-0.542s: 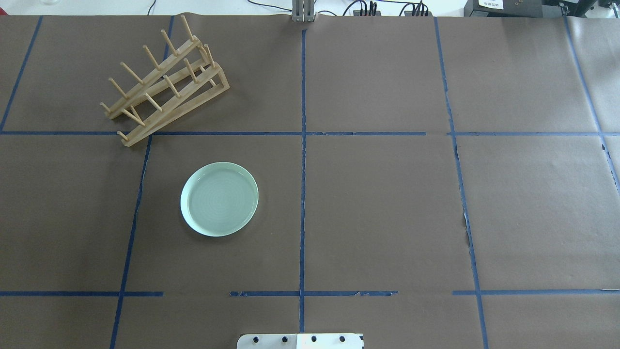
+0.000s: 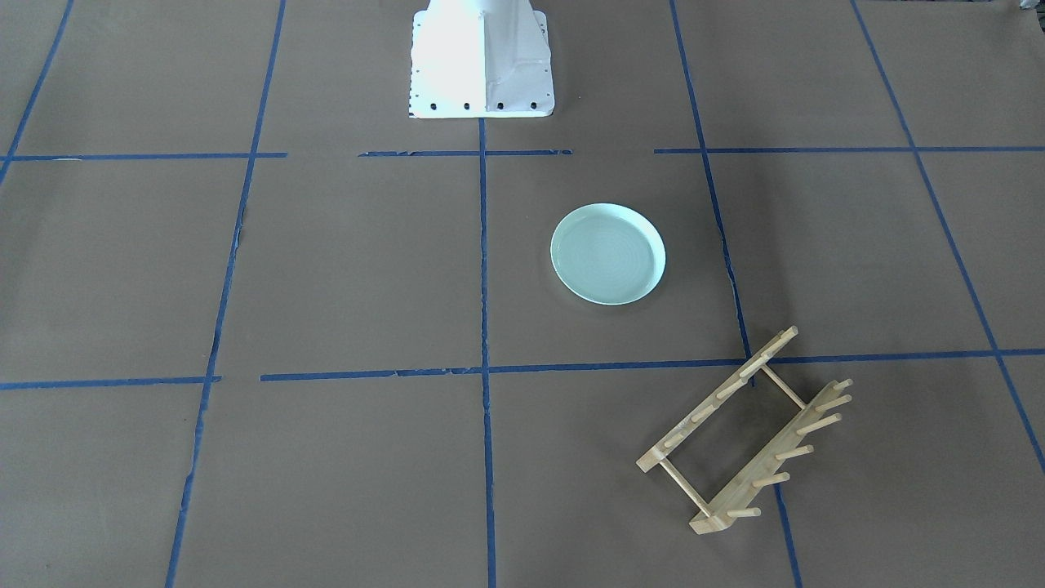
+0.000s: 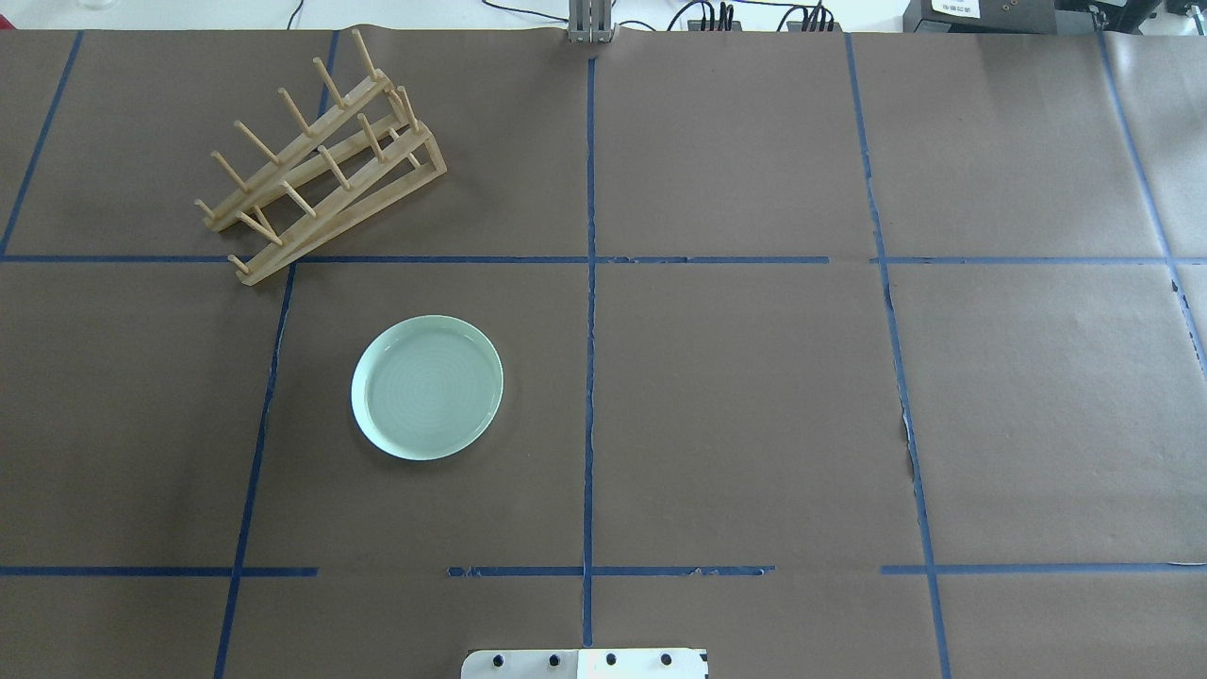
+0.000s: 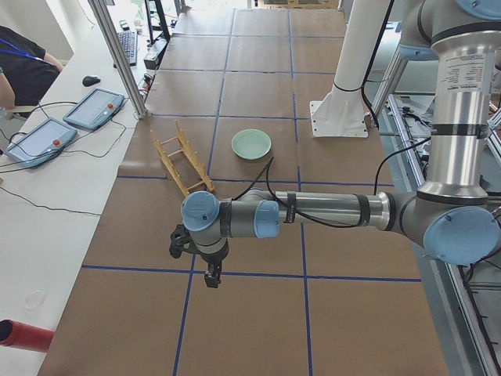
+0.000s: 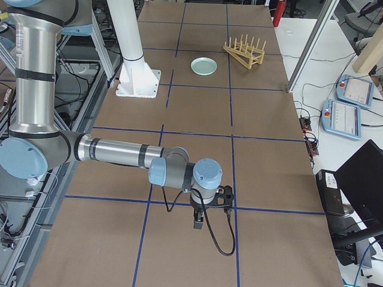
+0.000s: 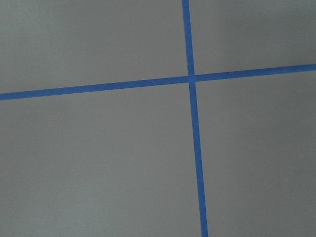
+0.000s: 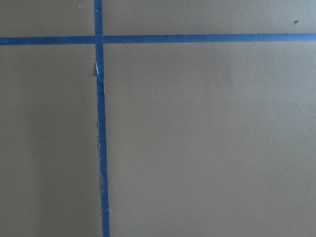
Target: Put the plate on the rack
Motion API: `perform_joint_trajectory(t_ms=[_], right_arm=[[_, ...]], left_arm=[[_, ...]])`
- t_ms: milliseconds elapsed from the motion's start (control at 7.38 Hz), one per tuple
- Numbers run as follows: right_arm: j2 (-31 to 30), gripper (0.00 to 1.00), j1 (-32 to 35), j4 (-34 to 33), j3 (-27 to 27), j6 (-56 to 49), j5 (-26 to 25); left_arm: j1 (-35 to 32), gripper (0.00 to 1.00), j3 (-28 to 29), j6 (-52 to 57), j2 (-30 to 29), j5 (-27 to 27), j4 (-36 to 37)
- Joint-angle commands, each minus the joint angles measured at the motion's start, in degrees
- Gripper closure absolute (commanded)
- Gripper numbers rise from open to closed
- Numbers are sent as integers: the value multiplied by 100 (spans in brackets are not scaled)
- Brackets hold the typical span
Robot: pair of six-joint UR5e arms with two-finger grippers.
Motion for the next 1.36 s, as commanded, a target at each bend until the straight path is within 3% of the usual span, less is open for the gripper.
perform_joint_trajectory(t_ms=[0, 271, 542, 1220], right_arm=[[0, 0, 0, 0, 0, 0, 0], [0, 0, 0, 0, 0, 0, 0], [0, 0, 0, 0, 0, 0, 0], [0, 0, 0, 0, 0, 0, 0]], left_arm=[[49, 0, -887, -690, -160, 2, -12], [722, 0, -1810, -1842, -328, 37, 6], [1505, 0, -2322, -3178, -731, 46, 14], [3737, 0, -2045, -6386, -2443, 1062, 23]])
